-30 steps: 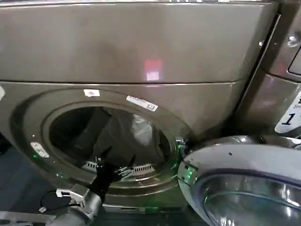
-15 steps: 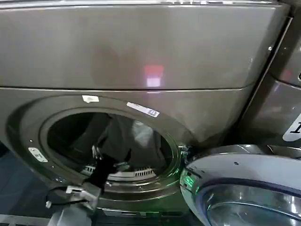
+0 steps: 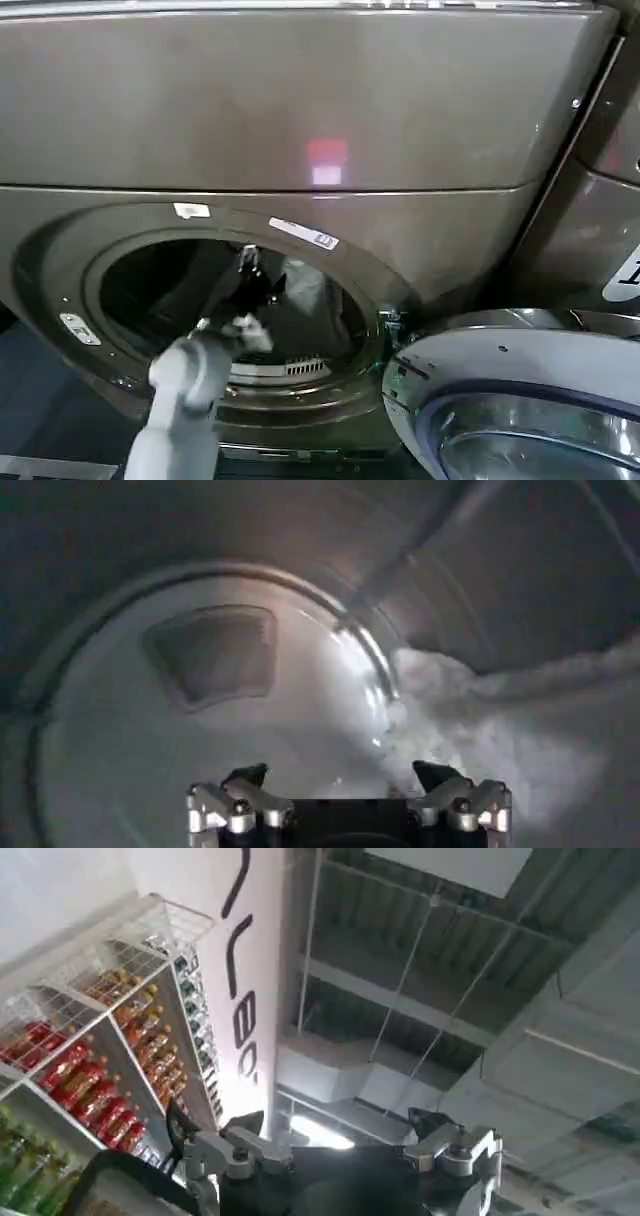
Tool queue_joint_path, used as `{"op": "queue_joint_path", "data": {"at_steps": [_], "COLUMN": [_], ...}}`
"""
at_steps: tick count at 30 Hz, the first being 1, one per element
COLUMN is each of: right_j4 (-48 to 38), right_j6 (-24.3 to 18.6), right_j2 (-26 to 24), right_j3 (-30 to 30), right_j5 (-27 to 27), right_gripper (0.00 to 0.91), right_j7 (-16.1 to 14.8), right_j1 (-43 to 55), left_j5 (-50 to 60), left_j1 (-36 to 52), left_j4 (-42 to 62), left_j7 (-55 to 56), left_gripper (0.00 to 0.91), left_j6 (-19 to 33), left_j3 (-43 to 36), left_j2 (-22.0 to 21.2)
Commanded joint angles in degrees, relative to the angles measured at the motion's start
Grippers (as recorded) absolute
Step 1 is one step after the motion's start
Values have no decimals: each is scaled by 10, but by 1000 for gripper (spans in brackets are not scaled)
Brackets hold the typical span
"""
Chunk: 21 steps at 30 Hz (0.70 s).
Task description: Grasp the clothes from the dryer.
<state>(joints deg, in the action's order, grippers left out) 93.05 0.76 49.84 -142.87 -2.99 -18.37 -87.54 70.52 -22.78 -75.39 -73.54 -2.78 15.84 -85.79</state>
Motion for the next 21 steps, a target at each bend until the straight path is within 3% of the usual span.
{"op": "queue_joint_path", "data": {"at_steps": [1, 21], "right_j4": [-2, 6], "right_j6": [0, -3], "right_j2": [1, 6], "right_j3": [2, 7], "right_j5": [-1, 0], "right_gripper": [907, 907], "right_j7": [0, -1], "right_j1": [-2, -9], "left_j5": [-113, -106], "left_j1": [114, 141], "left_j4": [169, 271], "left_j7": [-38, -36], "left_gripper": [907, 907], "left_j6": [-49, -87], "left_j3": [-97, -115], "left_j2": [25, 31]}}
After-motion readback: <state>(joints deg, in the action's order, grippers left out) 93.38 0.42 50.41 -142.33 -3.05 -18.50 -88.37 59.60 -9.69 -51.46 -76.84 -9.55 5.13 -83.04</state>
